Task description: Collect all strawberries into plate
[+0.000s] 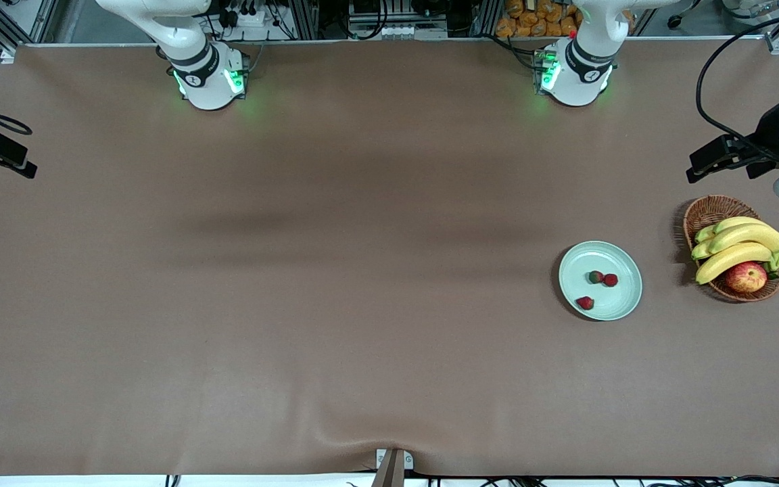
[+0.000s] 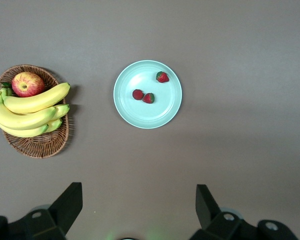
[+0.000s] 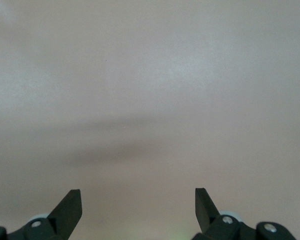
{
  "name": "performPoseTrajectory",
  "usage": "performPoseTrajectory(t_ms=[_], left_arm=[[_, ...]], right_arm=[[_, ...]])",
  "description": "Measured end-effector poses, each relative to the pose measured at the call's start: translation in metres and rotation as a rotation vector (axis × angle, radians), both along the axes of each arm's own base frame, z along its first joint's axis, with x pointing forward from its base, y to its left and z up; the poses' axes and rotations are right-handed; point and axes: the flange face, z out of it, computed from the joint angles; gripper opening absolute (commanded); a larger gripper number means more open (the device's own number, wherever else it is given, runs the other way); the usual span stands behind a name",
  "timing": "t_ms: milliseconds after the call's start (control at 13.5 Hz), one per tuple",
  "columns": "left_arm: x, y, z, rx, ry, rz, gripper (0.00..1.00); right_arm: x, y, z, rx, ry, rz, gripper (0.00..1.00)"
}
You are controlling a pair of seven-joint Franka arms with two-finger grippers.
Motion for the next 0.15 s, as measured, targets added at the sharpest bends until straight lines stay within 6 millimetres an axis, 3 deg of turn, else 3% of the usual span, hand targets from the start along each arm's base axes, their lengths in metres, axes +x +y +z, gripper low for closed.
performPoseTrajectory(t_ms=[148], left_arm=[[-0.0002, -0.0028, 0.0015, 0.0, -0.003, -0.005, 1.0]], right_arm=[[0.0, 0.0002, 0.0, 0.0, 0.0, 0.0, 1.0]])
